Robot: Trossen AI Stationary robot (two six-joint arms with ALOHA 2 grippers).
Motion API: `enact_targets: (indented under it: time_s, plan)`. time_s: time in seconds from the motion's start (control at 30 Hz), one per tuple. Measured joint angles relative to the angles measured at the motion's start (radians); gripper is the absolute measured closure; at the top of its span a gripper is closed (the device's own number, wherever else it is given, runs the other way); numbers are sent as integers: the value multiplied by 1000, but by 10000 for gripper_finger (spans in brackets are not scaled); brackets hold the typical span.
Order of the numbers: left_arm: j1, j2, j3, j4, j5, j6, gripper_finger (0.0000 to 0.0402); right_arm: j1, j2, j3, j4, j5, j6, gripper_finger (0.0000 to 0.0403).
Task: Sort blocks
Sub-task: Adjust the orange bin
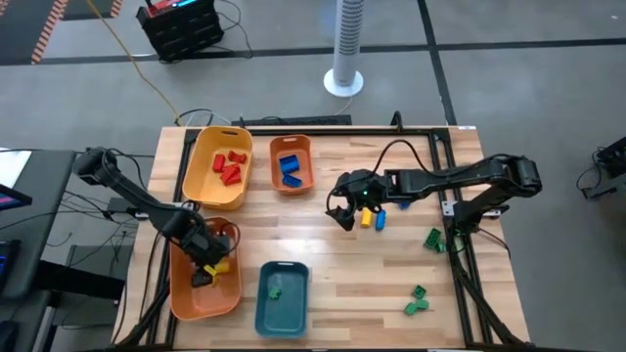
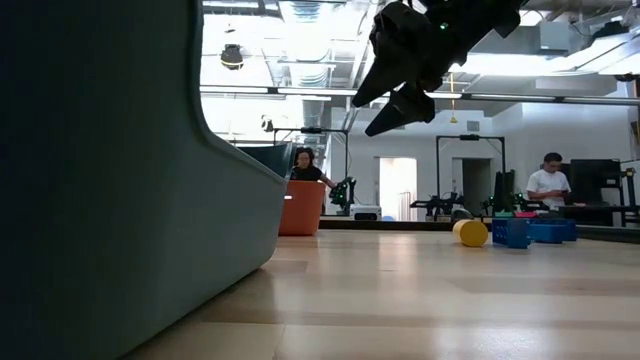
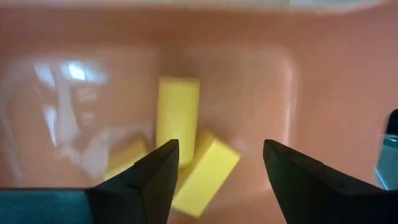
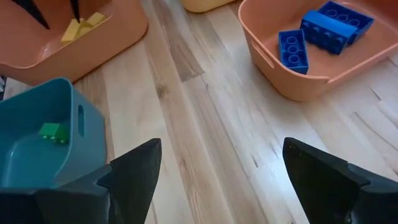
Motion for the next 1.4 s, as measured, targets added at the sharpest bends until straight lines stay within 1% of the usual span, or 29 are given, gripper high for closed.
enact_targets:
  time_s: [0.1, 0.17, 0.33, 0.4, 0.57, 0.7, 0.83, 0.9, 1.2, 1.4]
  plan:
    - [-2, 5, 38, 10, -91, 51, 172, 13, -6, 0, -18, 15, 3, 58]
    - [-8, 21, 41, 41, -111, 77, 173, 28, -9, 0, -34, 43, 8, 58]
    - [-35, 131, 41, 160, -4, 112, 173, 59, -19, 0, -108, 101, 29, 58]
    - [-48, 176, 41, 194, 40, 124, 173, 68, -21, 0, -116, 109, 41, 58]
    - [-73, 275, 41, 254, 110, 121, 173, 74, -28, 0, -118, 118, 57, 58]
    - [-90, 325, 40, 316, 190, 111, 173, 74, -40, 0, -179, 175, 99, 58]
    - [-102, 348, 41, 382, 256, 95, 173, 74, -47, 0, -307, 284, 146, 58]
    - [-107, 351, 45, 395, 281, 84, 173, 73, -48, 0, -341, 314, 159, 58]
    - [-163, 348, 74, 497, 363, 64, 173, 80, -48, 0, -350, 315, 160, 58]
    - [-172, 326, 74, 431, 413, -6, 173, 80, -48, 0, -350, 315, 158, 58]
